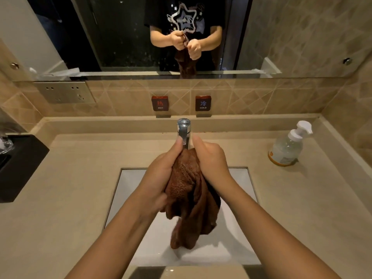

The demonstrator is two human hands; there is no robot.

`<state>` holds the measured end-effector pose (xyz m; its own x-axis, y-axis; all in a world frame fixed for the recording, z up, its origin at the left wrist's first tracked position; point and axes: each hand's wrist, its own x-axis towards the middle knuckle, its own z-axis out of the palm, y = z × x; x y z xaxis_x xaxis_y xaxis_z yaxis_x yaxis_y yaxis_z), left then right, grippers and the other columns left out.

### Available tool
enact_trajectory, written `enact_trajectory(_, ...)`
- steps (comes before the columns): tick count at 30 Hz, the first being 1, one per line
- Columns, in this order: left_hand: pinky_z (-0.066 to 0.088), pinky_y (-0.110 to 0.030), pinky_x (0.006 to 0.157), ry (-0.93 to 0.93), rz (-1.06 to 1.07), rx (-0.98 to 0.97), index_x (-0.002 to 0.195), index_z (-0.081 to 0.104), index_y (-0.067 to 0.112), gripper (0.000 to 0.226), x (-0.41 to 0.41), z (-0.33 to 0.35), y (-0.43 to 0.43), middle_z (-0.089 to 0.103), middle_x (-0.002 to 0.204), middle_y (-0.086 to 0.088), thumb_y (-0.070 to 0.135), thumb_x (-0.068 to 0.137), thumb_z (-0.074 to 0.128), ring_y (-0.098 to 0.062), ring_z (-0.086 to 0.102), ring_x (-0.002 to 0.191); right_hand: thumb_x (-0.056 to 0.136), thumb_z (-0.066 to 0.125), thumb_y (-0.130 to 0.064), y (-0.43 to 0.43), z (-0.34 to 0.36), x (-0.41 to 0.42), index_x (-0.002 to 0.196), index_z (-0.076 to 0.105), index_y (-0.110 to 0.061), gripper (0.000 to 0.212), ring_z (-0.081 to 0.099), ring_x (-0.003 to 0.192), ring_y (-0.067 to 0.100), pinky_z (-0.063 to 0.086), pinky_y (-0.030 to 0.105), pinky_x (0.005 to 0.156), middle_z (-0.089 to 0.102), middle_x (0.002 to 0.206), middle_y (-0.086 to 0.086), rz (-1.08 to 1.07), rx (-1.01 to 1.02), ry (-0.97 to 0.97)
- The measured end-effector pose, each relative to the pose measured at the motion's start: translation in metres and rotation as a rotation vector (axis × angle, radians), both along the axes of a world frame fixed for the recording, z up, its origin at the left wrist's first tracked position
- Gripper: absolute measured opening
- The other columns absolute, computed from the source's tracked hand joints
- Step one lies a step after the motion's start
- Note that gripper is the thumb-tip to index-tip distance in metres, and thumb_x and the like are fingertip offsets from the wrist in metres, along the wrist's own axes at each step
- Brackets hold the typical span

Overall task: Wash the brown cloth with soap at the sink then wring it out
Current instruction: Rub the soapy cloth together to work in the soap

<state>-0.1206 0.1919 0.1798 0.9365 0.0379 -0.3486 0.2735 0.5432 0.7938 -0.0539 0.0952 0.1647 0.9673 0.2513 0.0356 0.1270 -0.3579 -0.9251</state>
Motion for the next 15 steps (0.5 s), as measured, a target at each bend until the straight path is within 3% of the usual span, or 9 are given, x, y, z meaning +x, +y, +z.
enact_trajectory(3,0.059,-0.033,0.075,-0.065,-0.086,0.044,0.087,0.074,0.005,0.036,-0.002,-0.003,0.019,0.073,0.086,-0.014,0.039,0.079,0.063,-0.024,0.071,0.082,0.096,0.041,-0.04,-0.018,0.006,-0.001,0.05,0.042,-0.015,0.052,0.042,0.047,0.005,0.036,0.02,0.052,0.043,0.051,-0.003,0.079,0.057,0.119)
enact_trajectory(5,0.057,-0.028,0.068,-0.135,-0.105,0.139,0.088,0.074,0.005,0.022,-0.004,-0.002,0.037,0.074,0.086,-0.011,0.022,0.074,0.075,-0.021,0.071,0.079,0.093,0.043,-0.045,-0.035,0.013,0.006,0.056,0.052,-0.004,0.056,0.048,0.055,0.008,0.041,0.022,0.061,0.05,0.058,0.002,0.096,0.042,0.152)
enact_trajectory(7,0.057,-0.025,0.066,-0.151,-0.159,0.234,0.093,0.069,0.004,0.034,-0.004,-0.001,0.054,0.073,0.086,-0.01,0.015,0.061,0.075,-0.02,0.07,0.076,0.092,0.045,-0.046,-0.052,0.018,0.015,0.069,0.056,0.009,0.061,0.051,0.064,0.015,0.042,0.027,0.067,0.052,0.067,0.008,0.143,0.026,0.186)
enact_trajectory(8,0.056,-0.024,0.064,-0.148,-0.204,0.304,0.091,0.068,0.006,0.036,-0.003,-0.001,0.061,0.073,0.084,-0.009,0.015,0.058,0.076,-0.019,0.07,0.074,0.093,0.046,-0.044,-0.058,0.021,0.019,0.066,0.054,0.008,0.058,0.048,0.062,0.015,0.039,0.026,0.064,0.049,0.065,0.008,0.197,0.023,0.19)
enact_trajectory(11,0.053,-0.023,0.063,-0.125,-0.409,0.569,0.079,0.069,0.02,0.029,0.0,0.0,0.074,0.068,0.077,-0.001,0.029,0.054,0.081,-0.015,0.066,0.071,0.087,0.054,-0.039,-0.071,0.026,0.025,0.055,0.046,-0.014,0.041,0.041,0.053,0.007,0.034,0.017,0.055,0.042,0.055,-0.005,0.371,0.062,0.207)
enact_trajectory(15,0.055,-0.033,0.084,-0.011,-0.678,0.72,0.107,0.068,0.015,0.07,0.003,-0.005,0.081,0.073,0.105,-0.009,0.056,0.053,0.083,-0.025,0.069,0.097,0.075,0.062,-0.031,-0.083,0.029,0.034,0.06,0.057,-0.021,0.019,0.049,0.058,0.003,0.038,0.01,0.055,0.053,0.06,-0.011,0.471,0.205,0.231)
